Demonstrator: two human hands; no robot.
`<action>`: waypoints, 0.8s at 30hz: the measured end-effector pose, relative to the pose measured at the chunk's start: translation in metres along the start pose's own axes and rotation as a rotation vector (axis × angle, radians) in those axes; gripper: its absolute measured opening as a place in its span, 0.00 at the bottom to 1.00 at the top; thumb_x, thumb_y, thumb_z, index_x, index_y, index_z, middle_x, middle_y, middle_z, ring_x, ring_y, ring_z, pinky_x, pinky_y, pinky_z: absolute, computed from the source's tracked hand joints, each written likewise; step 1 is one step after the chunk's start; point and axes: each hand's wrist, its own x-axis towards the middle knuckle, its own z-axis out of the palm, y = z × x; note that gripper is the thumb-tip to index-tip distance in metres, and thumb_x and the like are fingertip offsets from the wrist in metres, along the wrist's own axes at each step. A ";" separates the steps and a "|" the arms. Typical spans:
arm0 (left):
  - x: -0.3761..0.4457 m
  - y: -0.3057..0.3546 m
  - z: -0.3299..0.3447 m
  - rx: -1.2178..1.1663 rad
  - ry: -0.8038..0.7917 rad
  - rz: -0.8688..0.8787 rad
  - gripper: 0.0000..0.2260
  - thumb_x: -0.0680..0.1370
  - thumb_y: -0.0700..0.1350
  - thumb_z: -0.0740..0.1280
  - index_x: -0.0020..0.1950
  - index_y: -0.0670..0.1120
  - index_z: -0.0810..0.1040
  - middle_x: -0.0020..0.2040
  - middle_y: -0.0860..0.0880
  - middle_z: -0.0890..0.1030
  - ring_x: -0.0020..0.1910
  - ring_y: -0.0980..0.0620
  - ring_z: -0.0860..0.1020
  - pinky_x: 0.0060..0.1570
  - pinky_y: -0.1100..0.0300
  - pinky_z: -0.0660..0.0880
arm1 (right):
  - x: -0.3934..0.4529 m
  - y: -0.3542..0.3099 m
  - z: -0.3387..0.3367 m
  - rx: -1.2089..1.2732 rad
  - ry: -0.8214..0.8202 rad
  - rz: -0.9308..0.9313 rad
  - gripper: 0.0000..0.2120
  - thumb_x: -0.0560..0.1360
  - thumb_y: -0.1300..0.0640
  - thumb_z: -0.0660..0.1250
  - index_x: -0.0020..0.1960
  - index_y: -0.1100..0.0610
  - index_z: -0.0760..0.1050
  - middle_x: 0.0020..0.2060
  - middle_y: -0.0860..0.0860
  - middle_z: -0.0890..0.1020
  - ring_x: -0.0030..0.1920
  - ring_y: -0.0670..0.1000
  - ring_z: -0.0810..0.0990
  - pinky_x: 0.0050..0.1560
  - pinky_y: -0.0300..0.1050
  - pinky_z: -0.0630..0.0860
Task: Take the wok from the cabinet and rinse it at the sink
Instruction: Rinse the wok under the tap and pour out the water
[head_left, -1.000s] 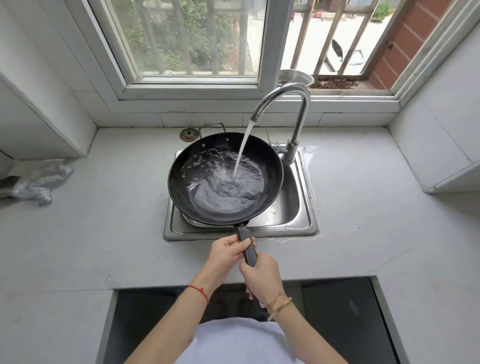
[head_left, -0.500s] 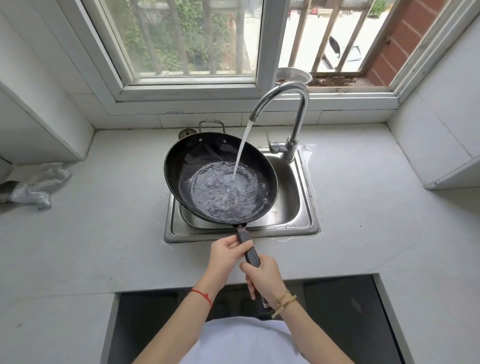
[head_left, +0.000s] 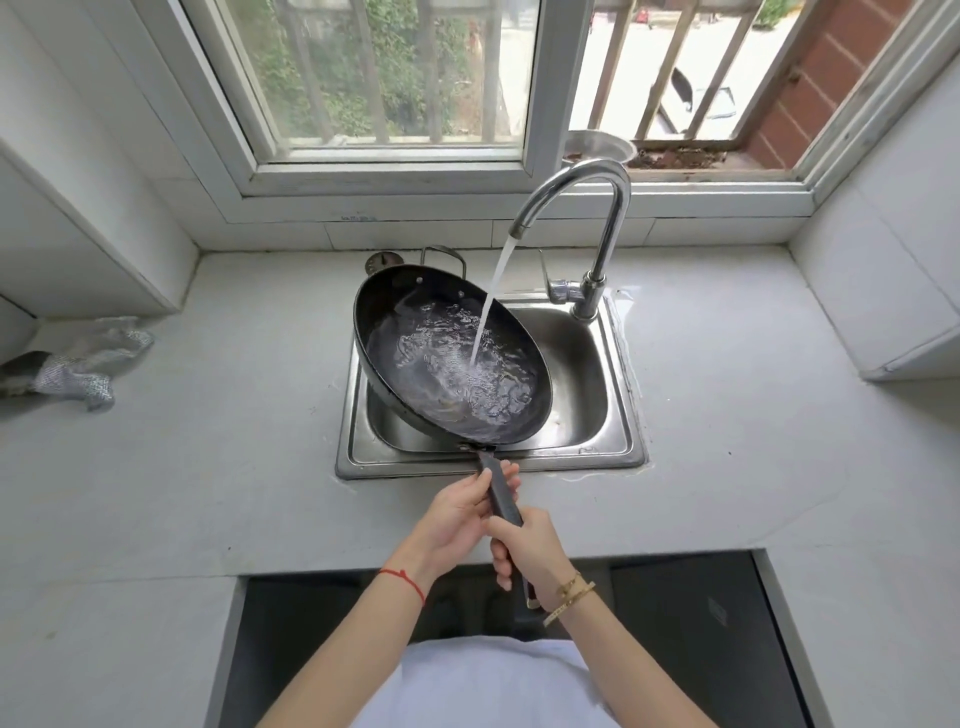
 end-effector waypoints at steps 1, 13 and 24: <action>0.000 -0.001 0.002 -0.009 0.017 0.002 0.13 0.82 0.41 0.59 0.61 0.36 0.77 0.51 0.43 0.83 0.48 0.50 0.83 0.50 0.59 0.81 | 0.001 0.000 0.000 0.001 -0.001 0.003 0.10 0.75 0.67 0.62 0.35 0.63 0.71 0.20 0.53 0.71 0.18 0.49 0.68 0.18 0.39 0.68; 0.002 -0.007 0.006 0.111 0.238 0.105 0.08 0.80 0.36 0.64 0.53 0.32 0.78 0.44 0.43 0.84 0.40 0.52 0.85 0.42 0.59 0.83 | 0.002 -0.004 -0.004 -0.239 0.013 0.020 0.05 0.74 0.63 0.64 0.39 0.61 0.72 0.25 0.53 0.75 0.20 0.49 0.73 0.21 0.43 0.74; -0.002 -0.015 0.013 0.353 0.320 0.184 0.03 0.77 0.35 0.69 0.47 0.35 0.81 0.41 0.39 0.84 0.42 0.45 0.83 0.40 0.63 0.82 | 0.000 0.018 -0.004 -0.523 0.229 -0.184 0.06 0.74 0.61 0.65 0.40 0.54 0.74 0.31 0.48 0.76 0.30 0.46 0.73 0.29 0.32 0.69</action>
